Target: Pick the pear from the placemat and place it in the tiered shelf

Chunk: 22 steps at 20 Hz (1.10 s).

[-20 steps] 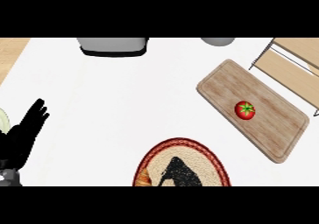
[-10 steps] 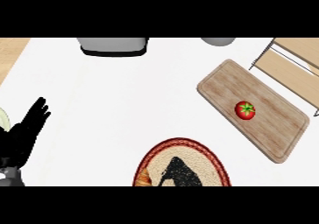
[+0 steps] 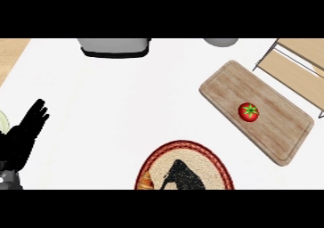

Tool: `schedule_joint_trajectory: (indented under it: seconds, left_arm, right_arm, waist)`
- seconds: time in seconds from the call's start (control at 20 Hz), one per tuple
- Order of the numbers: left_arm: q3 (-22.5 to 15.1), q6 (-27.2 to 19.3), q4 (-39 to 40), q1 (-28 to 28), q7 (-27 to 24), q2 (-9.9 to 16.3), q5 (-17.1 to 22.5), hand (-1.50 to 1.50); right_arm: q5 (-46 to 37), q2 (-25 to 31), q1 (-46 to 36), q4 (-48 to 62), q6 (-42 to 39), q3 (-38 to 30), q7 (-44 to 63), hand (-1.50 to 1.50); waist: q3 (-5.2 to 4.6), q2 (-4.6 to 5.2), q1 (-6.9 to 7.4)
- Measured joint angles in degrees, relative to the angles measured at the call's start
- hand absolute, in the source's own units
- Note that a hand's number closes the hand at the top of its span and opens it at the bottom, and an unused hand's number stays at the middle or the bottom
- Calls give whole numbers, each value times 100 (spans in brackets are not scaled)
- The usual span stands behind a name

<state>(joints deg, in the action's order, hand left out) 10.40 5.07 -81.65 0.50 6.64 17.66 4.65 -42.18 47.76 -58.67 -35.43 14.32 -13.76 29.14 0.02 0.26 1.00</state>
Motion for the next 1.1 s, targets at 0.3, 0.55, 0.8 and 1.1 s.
schedule_joint_trajectory:
  seconds: [0.3,0.55,0.8,1.1]
  left_arm:
    - [49,26,31,-98,-60,-18,-12,0]
    - [45,-37,3,-161,-89,-76,-90,0]
    - [110,-35,-52,-180,14,-77,-42,0]
    - [219,-79,-41,-314,-59,-75,-45,0]
  right_arm:
    - [670,-33,-19,-293,-26,-583,-41,-150]
    - [1240,102,160,-822,-108,-1060,-120,-150]
    - [1744,309,663,-1961,-342,-1465,187,-150]
    - [2239,1083,1510,-3239,-1084,-2233,1021,-150]
  waist:
    - [-2,-27,-66]
    - [-2,-47,-133]
    - [-5,-85,-232]
    - [-7,-130,-411]
